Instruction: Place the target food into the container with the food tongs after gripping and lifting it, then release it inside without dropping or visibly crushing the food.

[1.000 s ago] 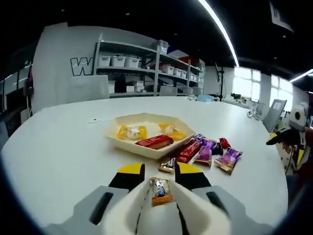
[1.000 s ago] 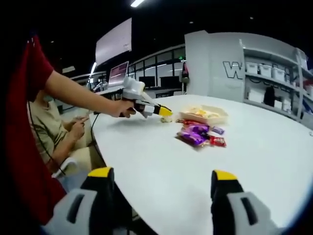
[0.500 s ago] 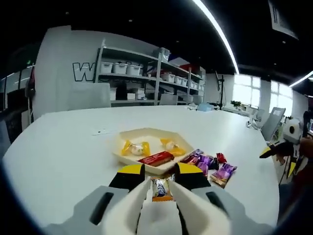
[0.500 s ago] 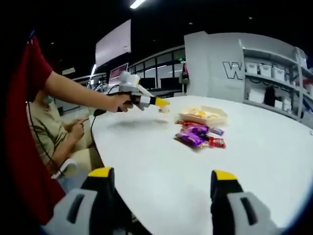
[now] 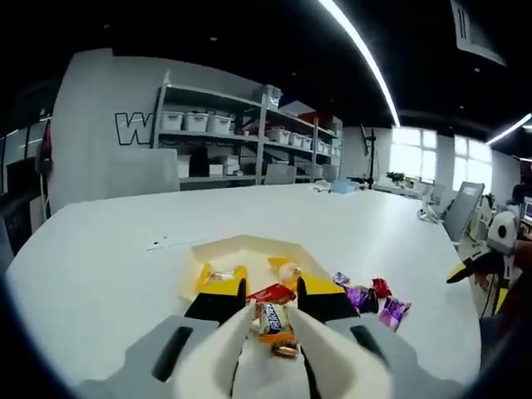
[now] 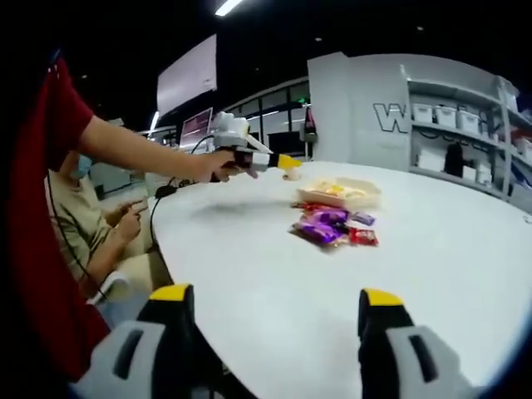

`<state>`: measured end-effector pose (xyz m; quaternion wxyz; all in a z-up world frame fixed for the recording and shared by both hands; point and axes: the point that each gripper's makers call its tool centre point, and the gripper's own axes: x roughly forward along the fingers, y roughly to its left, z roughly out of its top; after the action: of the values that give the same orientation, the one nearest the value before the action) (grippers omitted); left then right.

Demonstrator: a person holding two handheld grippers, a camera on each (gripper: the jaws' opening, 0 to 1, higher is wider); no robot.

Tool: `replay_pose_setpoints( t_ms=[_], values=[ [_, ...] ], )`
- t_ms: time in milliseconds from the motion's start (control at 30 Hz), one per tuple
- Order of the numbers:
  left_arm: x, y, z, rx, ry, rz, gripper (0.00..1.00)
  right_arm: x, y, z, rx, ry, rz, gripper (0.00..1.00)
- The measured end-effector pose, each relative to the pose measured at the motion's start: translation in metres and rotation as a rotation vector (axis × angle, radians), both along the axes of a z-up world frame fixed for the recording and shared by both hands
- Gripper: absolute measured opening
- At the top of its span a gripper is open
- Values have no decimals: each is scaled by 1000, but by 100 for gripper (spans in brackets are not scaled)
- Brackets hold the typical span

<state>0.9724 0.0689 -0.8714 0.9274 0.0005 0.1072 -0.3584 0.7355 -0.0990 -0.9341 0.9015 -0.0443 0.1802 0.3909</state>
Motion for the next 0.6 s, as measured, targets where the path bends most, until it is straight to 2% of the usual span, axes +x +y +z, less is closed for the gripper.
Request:
replay_pose_setpoints(
  t_ms=[300,400,467,600],
  values=[
    [20,-18,-1,14,-3,-12,23,4,-13,-2,5,8,-30,79],
    [23,-20,2,21,-39,-15,25,5,-15,-3,6,9,-33,79],
    [24,-21,1,53,-60,-17,26,5,-15,-4,6,12,-34,79],
    [22,-19,-1,54,-49,-17,26,5,-16,-4,8,14,-34,79]
  ],
)
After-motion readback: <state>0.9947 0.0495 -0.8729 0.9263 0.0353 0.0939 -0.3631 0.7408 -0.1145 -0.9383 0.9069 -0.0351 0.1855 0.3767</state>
